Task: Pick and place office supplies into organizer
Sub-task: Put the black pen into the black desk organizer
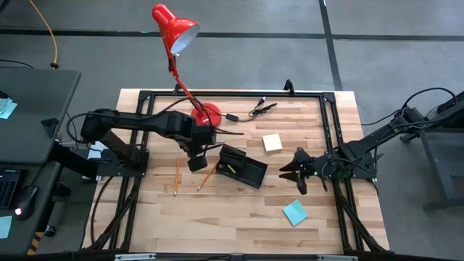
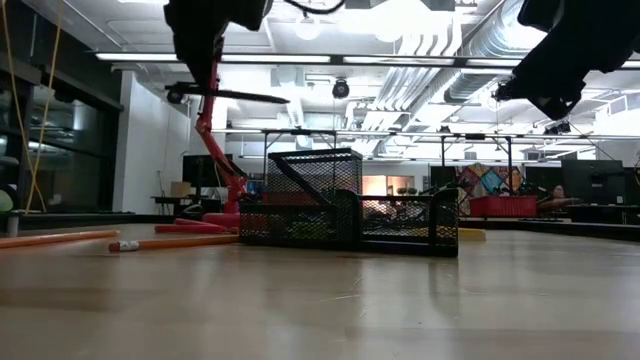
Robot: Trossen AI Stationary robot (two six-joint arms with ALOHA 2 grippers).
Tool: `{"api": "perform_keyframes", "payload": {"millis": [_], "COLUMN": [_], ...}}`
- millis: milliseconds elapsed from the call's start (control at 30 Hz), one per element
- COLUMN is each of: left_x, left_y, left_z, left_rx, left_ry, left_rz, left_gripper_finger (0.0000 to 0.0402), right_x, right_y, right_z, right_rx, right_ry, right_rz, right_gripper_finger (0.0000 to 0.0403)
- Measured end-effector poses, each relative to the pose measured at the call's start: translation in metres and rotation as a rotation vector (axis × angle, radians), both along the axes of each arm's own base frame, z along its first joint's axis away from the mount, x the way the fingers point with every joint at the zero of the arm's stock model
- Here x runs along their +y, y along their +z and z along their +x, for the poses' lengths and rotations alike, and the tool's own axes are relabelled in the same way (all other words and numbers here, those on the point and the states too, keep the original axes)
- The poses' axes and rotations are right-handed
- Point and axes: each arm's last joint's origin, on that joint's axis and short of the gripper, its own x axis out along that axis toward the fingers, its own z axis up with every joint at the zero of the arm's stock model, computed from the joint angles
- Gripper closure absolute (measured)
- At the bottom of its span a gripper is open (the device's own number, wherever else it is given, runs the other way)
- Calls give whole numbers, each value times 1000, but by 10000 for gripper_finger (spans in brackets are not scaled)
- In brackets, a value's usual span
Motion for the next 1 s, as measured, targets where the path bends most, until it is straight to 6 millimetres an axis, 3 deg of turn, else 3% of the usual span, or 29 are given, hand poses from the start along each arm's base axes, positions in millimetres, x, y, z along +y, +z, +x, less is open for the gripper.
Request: {"api": "perform_keyframes", "payload": {"millis": [233,567,1000], "left_x": [1,6,10], "left_y": [-23,-7,-24], "left_z": [12,37,72], "left_rx": [216,231,345], "left_ry": [-87,-213,-369], "left_rz": [-22,74,112], "left_gripper_finger": [401,401,401], "right_x": [-2,-3,-4], "right_y": [-2,-4,-8], "right_z": [-1,-2,-4], "right_rx": [11,39,80], "right_ry": [-80,-100,-116], "right_rz": [21,27,65], "right_gripper_finger": [286,286,286]}}
